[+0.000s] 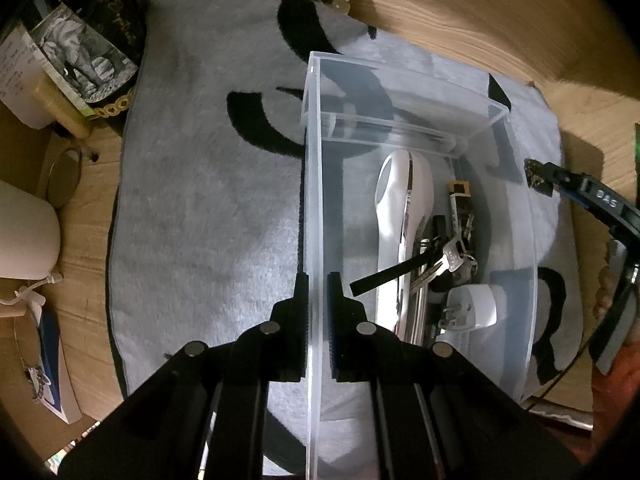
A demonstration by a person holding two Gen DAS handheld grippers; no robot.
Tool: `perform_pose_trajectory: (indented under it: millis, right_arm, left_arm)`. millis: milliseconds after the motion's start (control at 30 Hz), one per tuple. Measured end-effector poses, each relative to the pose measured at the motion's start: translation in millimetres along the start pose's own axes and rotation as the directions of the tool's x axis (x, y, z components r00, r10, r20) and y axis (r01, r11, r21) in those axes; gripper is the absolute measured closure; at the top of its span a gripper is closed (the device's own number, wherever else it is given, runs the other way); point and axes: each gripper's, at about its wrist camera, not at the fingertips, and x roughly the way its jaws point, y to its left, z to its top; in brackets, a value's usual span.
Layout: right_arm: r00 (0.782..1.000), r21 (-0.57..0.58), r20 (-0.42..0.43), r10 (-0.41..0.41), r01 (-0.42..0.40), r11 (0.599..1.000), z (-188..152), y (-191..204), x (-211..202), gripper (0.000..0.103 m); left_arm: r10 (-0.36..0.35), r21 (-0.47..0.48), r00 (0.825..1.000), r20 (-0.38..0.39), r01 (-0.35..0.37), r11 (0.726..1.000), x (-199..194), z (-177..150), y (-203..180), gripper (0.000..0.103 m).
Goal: Organize rigid objects
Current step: 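Grasp the gold ring with the right gripper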
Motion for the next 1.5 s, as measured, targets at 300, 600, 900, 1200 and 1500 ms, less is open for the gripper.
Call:
perform_pose_trajectory:
  millis: [300, 600, 900, 1200, 1500]
  right_arm:
    - [0.999, 0.006, -0.044, -0.03, 0.031, 1.0, 8.9, -5.6, 36.9, 0.059]
    - [0.998, 0.008, -0.05, -0.027, 0.028, 1.0, 9.2, -9.2, 42.8, 0.073]
    - [1.0, 0.011, -0.019, 0.011, -0.011, 1.0, 5.0, 4.9, 17.7, 0.073]
    - [0.996, -0.02, 0.052, 0.066, -0.065, 0.998, -9.2, 20.5, -35.4, 0.073]
    - [0.988, -0.091, 0.065, 0.139, -0.133, 0.987, -27.3, 64.9, -62.3, 0.073]
  left_arm:
    - [0.017, -0.007, 1.0, -0.012, -0.017, 1.0, 0.4, 2.1, -1.3, 0.097]
    - [0.025, 0.001, 1.0, -0.016, -0.025, 1.0, 2.4, 3.9, -2.8, 0.097]
    - [0.025, 0.026, 1.0, -0.003, -0.025, 0.999, 3.0, 1.7, -3.2, 0.097]
    - [0.019, 0.057, 1.0, 0.018, -0.02, 0.998, 1.7, -2.2, -4.2, 0.097]
    - [0.01, 0.082, 0.999, 0.042, -0.014, 0.997, 0.5, -6.9, -4.7, 0.097]
